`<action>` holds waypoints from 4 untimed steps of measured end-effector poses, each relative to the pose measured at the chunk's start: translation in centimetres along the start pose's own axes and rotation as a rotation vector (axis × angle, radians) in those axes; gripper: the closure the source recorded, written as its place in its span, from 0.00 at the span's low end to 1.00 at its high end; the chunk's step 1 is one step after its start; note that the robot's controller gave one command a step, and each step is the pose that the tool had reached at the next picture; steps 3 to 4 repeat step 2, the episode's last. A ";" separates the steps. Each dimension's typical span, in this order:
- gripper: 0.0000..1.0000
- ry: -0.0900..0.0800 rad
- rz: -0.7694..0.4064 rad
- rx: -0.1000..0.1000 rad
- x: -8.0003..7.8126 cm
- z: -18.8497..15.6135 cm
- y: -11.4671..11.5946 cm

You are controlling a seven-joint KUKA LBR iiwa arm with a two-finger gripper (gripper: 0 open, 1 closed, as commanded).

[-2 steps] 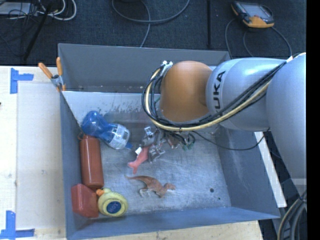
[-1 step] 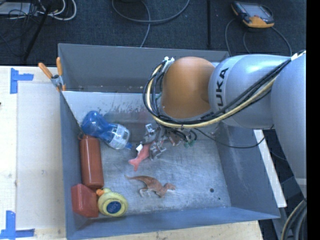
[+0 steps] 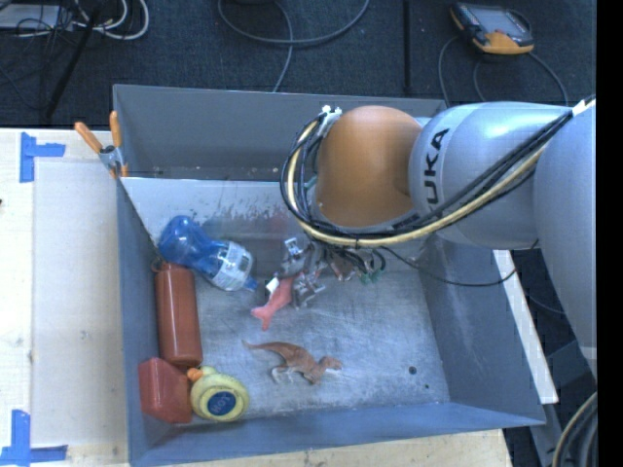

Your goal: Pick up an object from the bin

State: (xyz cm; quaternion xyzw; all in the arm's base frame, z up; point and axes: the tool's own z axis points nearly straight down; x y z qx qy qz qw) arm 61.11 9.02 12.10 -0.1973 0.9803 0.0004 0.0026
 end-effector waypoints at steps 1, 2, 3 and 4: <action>1.00 0.008 0.001 -0.002 0.2 -0.9 0.1; 1.00 0.011 0.001 -0.003 0.2 -2.9 0.1; 1.00 0.011 0.001 -0.003 0.2 -2.9 0.1; 1.00 0.011 0.001 -0.003 0.2 -2.9 0.1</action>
Offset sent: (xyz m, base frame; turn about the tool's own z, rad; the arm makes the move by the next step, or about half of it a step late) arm 0.0000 0.0000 0.0121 0.0000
